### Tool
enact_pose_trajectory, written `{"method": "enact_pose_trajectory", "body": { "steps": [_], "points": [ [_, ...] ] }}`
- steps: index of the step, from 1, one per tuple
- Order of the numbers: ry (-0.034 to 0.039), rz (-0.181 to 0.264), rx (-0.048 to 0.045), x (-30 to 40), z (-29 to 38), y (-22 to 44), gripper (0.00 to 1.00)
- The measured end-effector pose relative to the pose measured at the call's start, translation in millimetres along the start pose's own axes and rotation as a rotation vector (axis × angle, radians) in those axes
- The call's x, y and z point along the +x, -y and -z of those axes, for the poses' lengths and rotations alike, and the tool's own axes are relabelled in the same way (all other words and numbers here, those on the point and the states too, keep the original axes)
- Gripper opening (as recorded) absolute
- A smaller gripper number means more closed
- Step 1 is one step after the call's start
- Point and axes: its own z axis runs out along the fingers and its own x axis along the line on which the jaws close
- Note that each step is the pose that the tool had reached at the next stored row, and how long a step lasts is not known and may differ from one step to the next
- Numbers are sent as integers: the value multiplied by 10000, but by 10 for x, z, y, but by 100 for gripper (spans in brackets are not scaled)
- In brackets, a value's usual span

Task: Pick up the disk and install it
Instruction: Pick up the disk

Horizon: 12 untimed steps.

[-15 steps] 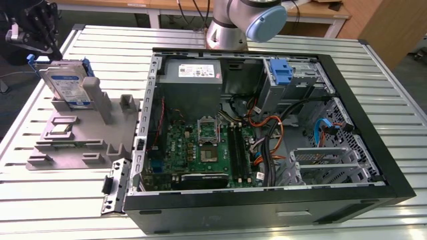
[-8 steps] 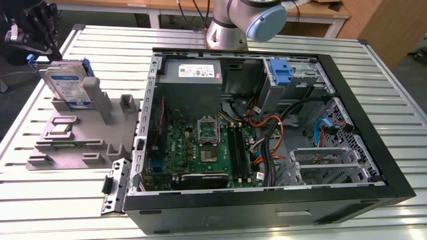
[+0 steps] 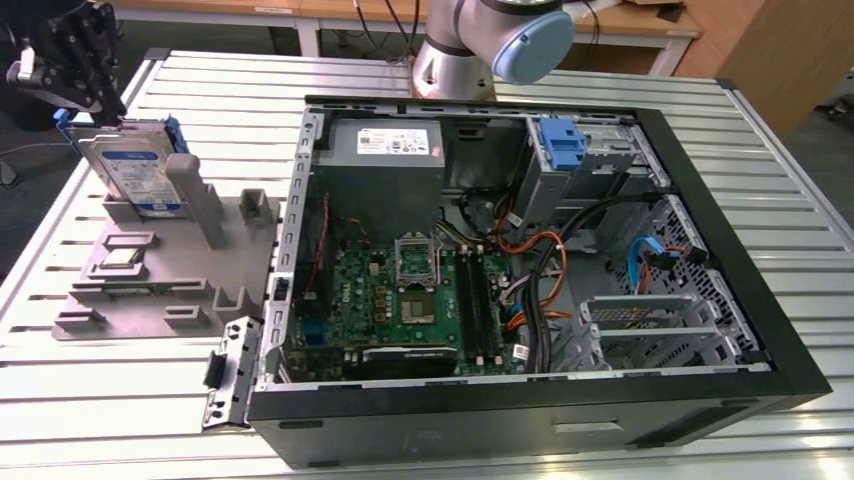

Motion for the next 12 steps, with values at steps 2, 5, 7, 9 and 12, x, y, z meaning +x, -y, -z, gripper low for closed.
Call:
{"method": "enact_pose_trajectory", "body": {
  "steps": [2, 5, 7, 9, 12],
  "points": [
    [-1, 0, 0, 0, 0, 0, 29],
    [-1, 0, 0, 0, -1, 0, 41],
    [0, 0, 0, 0, -2, 0, 47],
    [0, 0, 0, 0, -2, 0, 53],
    [0, 0, 0, 0, -3, 0, 65]
  ]
}}
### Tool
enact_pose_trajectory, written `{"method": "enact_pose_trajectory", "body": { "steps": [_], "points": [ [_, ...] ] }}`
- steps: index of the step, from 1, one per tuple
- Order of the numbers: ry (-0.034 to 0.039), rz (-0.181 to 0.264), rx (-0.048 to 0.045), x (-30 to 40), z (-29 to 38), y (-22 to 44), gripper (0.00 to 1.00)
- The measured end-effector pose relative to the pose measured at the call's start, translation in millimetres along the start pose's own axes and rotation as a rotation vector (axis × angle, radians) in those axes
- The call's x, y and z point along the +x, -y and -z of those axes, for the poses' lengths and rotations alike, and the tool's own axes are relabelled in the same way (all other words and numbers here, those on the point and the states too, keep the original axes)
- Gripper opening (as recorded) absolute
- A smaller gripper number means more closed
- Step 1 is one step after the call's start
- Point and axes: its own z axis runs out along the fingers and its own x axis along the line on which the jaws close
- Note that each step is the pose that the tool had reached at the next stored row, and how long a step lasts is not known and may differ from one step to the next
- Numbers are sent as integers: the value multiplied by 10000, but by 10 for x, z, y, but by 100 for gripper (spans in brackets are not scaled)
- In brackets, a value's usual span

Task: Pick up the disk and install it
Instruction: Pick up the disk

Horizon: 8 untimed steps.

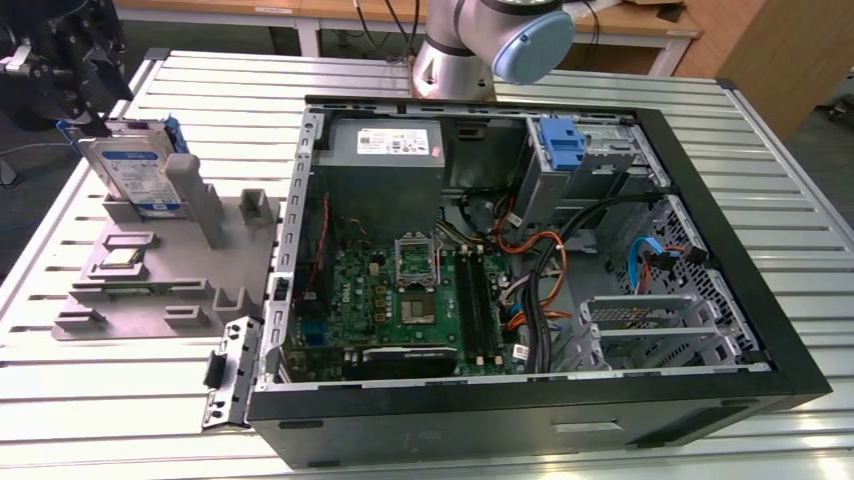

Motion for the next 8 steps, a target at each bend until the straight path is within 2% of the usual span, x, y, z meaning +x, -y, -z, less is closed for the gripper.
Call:
{"method": "enact_pose_trajectory", "body": {
  "steps": [3, 8],
  "points": [
    [0, 0, -1, 0, -1, 0, 65],
    [3, 0, 4, 3, -52, 1, 65]
  ]
}}
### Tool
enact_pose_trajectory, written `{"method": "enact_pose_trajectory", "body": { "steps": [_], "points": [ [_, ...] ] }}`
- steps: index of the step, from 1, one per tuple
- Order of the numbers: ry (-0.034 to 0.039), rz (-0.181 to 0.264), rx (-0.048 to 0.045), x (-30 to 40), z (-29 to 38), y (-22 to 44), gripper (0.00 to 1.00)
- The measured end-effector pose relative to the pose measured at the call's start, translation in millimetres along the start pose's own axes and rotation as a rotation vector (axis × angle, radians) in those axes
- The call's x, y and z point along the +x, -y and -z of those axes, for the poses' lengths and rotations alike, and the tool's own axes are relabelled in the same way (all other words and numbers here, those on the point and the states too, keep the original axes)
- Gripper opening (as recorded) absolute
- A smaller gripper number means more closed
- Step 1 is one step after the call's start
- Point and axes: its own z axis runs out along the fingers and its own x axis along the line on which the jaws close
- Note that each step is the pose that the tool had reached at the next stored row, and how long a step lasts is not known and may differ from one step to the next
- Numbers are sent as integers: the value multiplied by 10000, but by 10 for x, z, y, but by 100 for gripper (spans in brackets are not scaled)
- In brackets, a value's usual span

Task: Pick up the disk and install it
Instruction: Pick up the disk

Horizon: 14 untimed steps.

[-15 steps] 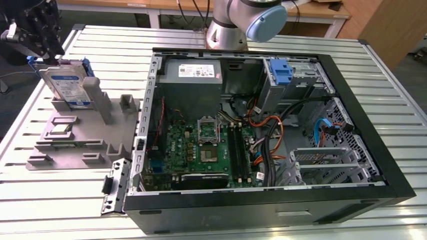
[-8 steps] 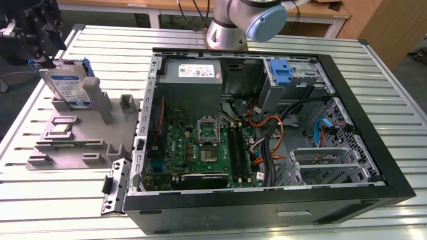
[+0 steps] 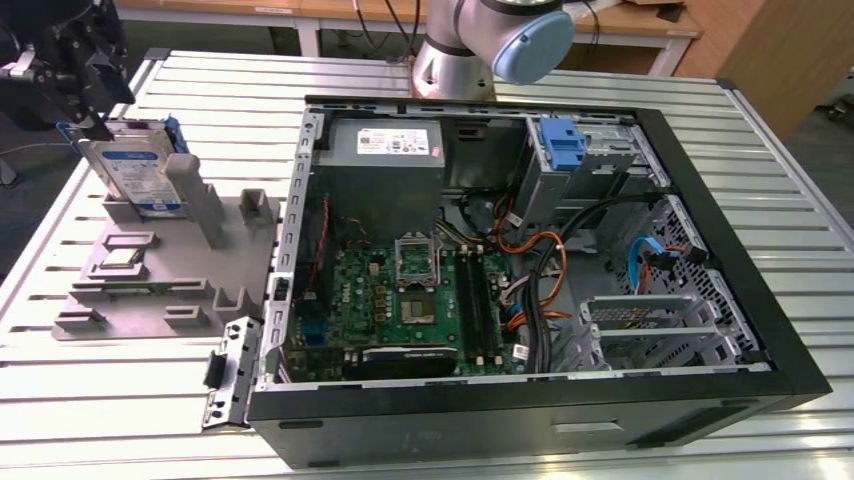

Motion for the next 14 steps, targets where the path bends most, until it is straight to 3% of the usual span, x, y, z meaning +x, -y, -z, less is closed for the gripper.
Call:
{"method": "enact_pose_trajectory", "body": {
  "steps": [14],
  "points": [
    [1, 1, 11, 14, -254, 2, 65]
  ]
}}
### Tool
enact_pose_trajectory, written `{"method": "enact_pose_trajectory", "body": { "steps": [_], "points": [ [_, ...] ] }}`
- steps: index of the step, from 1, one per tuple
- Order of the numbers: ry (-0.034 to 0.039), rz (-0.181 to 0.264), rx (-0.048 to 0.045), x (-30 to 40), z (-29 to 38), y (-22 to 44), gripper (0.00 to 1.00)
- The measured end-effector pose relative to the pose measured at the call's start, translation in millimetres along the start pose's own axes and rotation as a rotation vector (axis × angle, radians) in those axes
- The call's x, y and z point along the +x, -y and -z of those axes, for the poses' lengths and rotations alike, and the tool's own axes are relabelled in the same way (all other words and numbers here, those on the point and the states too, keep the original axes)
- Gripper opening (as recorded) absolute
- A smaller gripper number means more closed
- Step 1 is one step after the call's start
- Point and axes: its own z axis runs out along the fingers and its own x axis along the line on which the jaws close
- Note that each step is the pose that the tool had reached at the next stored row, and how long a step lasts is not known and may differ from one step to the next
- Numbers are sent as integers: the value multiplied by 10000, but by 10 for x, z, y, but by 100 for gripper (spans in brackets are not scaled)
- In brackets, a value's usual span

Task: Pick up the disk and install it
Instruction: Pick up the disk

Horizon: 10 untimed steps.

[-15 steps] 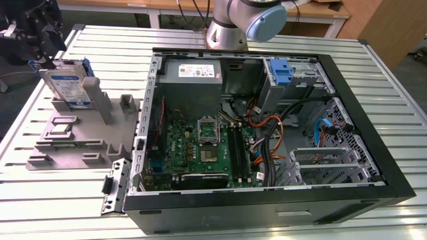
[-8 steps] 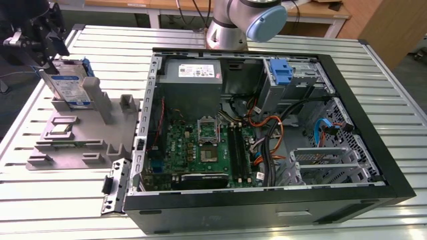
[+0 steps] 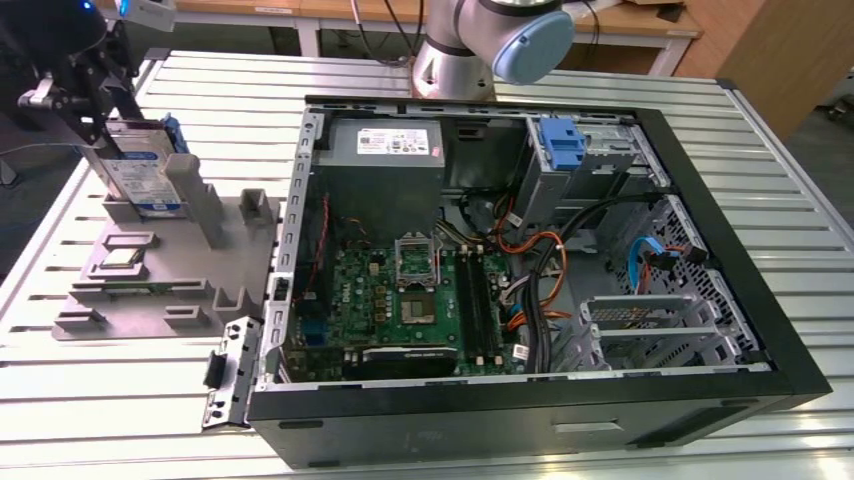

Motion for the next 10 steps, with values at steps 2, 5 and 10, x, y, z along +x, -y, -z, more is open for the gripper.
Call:
{"method": "enact_pose_trajectory", "body": {
  "steps": [2, 5, 10],
  "points": [
    [0, 0, 1, 1, -21, 0, 65],
    [-2, 0, -2, 2, -24, -1, 65],
    [-4, 85, -2, -3, -33, 0, 65]
  ]
}}
